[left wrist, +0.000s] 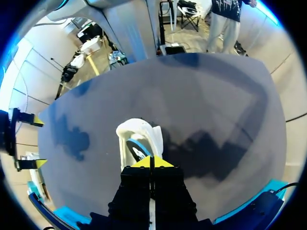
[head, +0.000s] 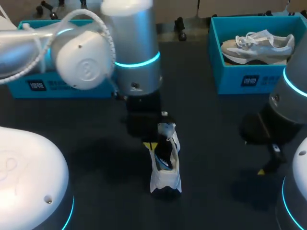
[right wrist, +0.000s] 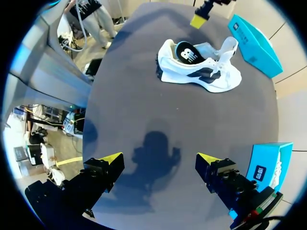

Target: Take the shoe out of the shoebox, open the shoe tongue, remove and reinsert the insole, then place the shoe into the shoebox

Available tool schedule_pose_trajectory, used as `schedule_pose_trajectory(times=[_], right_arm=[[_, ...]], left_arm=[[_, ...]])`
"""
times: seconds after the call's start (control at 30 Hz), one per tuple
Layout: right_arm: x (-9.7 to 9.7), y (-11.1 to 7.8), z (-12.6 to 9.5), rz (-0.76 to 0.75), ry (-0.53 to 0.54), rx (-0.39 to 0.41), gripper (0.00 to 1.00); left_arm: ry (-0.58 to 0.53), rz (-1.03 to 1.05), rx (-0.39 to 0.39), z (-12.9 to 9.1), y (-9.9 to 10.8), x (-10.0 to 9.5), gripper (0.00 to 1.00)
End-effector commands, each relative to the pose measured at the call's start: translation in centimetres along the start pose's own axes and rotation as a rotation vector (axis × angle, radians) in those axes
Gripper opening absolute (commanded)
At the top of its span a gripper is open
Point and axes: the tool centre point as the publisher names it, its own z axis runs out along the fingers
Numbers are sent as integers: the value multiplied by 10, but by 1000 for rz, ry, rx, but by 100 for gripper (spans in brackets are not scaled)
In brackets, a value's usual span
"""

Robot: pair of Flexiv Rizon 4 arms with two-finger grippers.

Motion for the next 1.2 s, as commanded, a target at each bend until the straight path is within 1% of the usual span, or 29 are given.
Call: schedule_pose_trajectory(times=[0.03, 0.17, 0.27, 0.43, 0.73, 0.9, 1.07, 1.2], right_arm=[[4, -1, 1, -1, -11, -2, 100], [4, -1, 1, -1, -11, -2, 100], [4, -1, 1, -1, -11, -2, 100], [4, -1, 1, -1, -11, -2, 100], [4, -1, 1, -1, -11, -2, 100], [4, -1, 1, -1, -11, -2, 100], [4, -1, 1, -1, -11, -2, 100], [4, -1, 1, -1, -11, -2, 100]], left_arm=[[137, 7, 6, 18, 12, -12, 0], [149, 14, 12, 26, 17, -13, 0], [154, 24, 26, 30, 18, -11, 0], [178, 31, 26, 39, 20, -10, 0], [188, 32, 42, 52, 24, -6, 0], [184, 31, 48, 56, 24, -5, 0], [168, 50, 44, 47, 20, -4, 0], [186, 60, 47, 56, 17, -4, 0]])
